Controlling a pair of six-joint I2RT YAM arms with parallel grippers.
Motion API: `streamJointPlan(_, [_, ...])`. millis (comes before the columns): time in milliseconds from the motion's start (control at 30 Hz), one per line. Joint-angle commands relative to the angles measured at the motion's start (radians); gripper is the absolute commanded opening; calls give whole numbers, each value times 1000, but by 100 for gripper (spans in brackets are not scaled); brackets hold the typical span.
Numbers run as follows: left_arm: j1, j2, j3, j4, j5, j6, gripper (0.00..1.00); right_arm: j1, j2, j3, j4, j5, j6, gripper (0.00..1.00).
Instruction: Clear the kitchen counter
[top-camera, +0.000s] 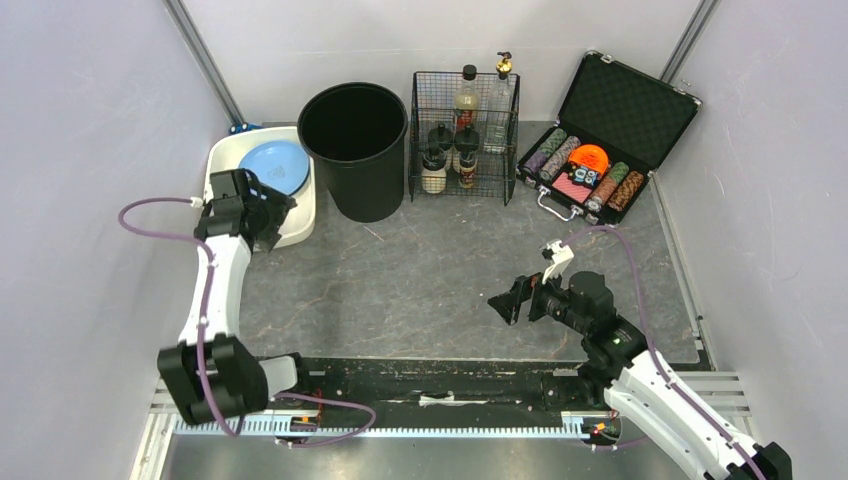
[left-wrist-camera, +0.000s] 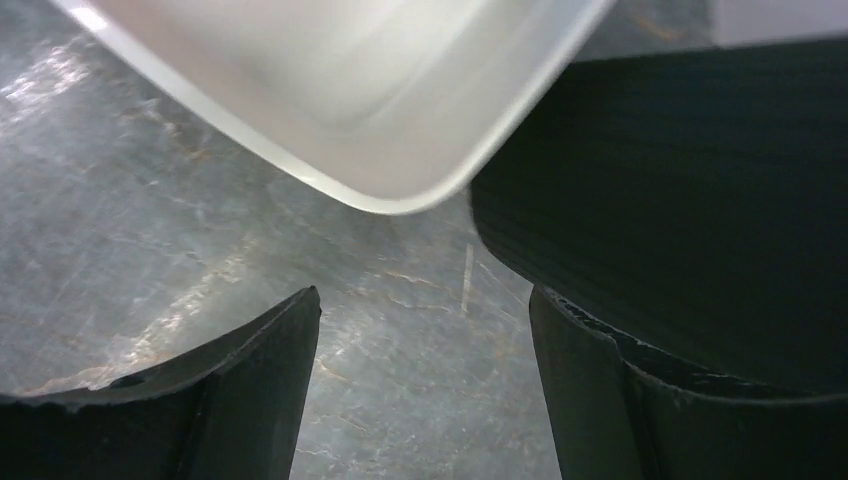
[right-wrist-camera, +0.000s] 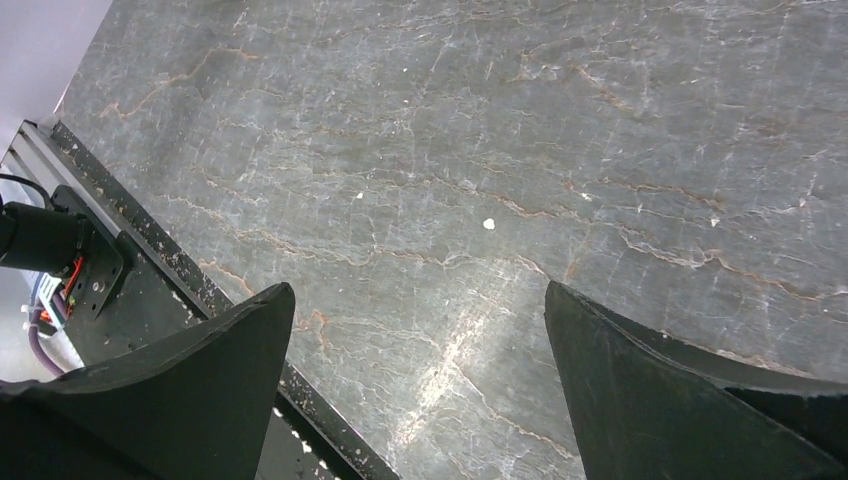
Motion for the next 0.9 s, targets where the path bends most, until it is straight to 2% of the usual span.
streamJointPlan(0, [-25,-163,-65,139,137,143,82,0,-1,60,-15,38,-18,98])
streamJointPlan(133, [-42,-261,-109,164,241,197,82,0,14,84,-33,57,-28,98])
streamJointPlan(300, [-79,-299,-142,164,397,254,82,-1,19,114,-56,106,-39,98])
streamJointPlan(467, [-164,-338,-150,166,511,304,84,0,29,147,-79,153,-48,98])
streamJointPlan(667, [-257,-395,-162,177,671,383,85,-1,41,191,-127,253,-59,98])
streamJointPlan(867, [-305,-443,-166,176,790,457,84,0,58,230,-169,373,-78,98])
